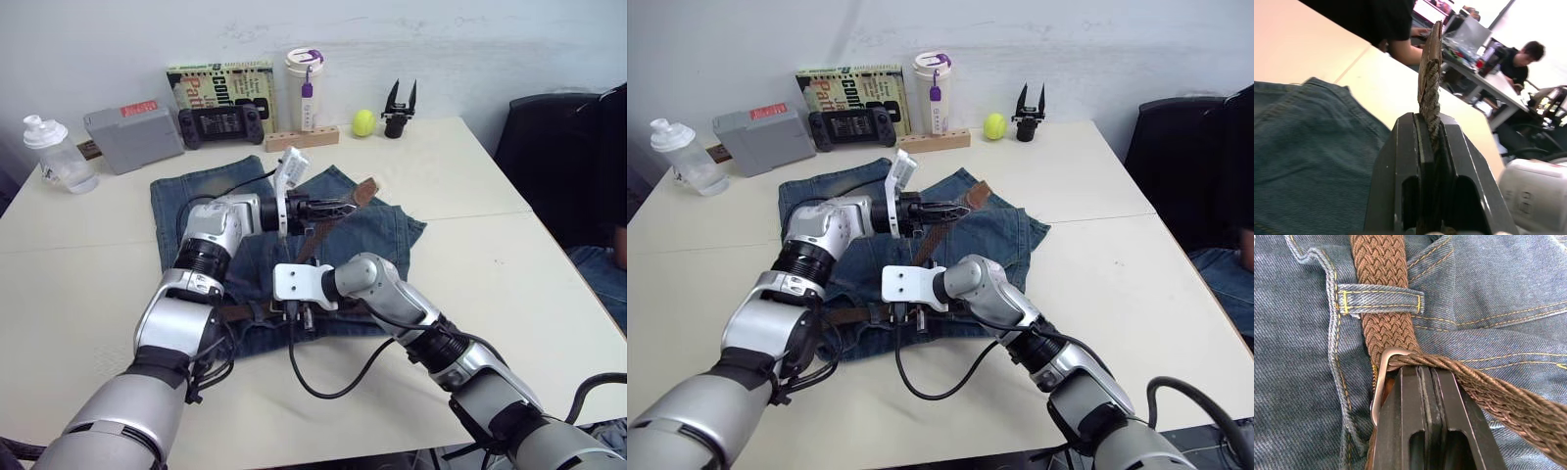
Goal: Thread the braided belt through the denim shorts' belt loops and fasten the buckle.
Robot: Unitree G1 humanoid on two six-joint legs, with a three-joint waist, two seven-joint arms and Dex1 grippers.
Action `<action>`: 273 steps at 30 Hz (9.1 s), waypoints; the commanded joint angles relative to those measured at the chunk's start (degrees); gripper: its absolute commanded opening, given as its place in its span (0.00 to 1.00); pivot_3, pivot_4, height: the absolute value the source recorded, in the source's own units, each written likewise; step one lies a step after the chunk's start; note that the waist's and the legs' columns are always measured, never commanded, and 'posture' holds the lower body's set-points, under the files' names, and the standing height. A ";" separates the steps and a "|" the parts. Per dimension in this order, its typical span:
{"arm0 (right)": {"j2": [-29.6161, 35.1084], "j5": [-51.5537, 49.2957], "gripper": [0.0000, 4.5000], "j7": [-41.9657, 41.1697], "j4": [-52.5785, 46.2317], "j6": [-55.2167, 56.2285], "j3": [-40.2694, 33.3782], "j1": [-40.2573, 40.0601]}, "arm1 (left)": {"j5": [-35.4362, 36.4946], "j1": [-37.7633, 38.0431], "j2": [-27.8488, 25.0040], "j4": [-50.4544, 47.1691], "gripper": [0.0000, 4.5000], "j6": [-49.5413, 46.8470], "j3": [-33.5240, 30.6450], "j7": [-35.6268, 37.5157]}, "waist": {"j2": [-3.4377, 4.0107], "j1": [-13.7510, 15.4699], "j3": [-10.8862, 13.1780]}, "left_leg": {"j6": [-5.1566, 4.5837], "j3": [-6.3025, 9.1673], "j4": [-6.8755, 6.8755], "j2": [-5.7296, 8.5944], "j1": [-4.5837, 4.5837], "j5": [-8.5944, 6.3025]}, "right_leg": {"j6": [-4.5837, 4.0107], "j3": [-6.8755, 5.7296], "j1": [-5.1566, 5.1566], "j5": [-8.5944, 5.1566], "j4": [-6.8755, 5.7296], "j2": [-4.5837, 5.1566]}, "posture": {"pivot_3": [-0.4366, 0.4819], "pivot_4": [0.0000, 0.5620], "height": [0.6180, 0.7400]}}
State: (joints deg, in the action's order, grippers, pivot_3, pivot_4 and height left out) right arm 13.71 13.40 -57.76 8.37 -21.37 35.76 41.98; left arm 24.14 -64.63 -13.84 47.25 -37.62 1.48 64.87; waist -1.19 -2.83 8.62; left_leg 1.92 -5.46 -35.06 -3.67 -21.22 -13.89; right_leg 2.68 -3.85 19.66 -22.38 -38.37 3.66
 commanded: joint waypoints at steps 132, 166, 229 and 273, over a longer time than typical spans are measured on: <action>-9.41 12.36 0.01 -4.13 25.81 6.55 15.12 -3.56 | 0.85 -29.65 -0.65 26.37 0.00 12.34 -21.05 1.60 | -0.46 -0.78 -0.40 | 0.94 -0.15 -0.11 -0.20 0.87 -0.60 | -0.55 1.07 0.80 -0.73 -1.44 -0.91 | 0.48 0.27 0.61; 5.20 -24.44 0.01 1.07 -23.61 -41.52 -31.53 -7.58 | -17.51 12.15 -15.42 -17.84 0.00 14.55 1.68 8.02 | -0.27 2.59 1.84 | -0.78 0.31 -2.09 0.48 -2.11 -1.99 | -0.20 0.82 2.07 -0.55 -0.46 -0.17 | 0.48 0.27 0.61; 12.63 5.25 0.57 20.67 -30.32 2.24 -4.78 -16.79 | -31.80 4.29 -24.98 -0.33 0.00 80.30 17.07 11.23 | -0.59 1.14 2.51 | -1.03 0.14 -3.00 0.50 -2.13 -1.74 | 0.12 0.87 2.20 -0.36 -1.39 -0.16 | 0.48 0.27 0.61; 6.59 7.02 0.00 27.37 -29.68 1.96 -10.02 -19.66 | -28.59 6.45 -23.72 -6.14 0.00 69.10 15.40 18.40 | -0.59 1.23 2.51 | -1.02 0.14 -3.21 0.53 -2.13 -1.67 | 0.12 0.89 2.21 -0.35 -1.67 -0.15 | 0.48 0.27 0.61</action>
State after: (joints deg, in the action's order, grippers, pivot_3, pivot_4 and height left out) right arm 20.57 19.62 -31.32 -20.02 -21.06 26.65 21.63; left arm -4.32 -56.84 -37.34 41.38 29.80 16.03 81.49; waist -1.77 -1.59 11.13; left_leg 0.90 -5.32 -38.27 -3.14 -23.34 -15.56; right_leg 2.80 -2.97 21.88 -22.74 -40.05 3.51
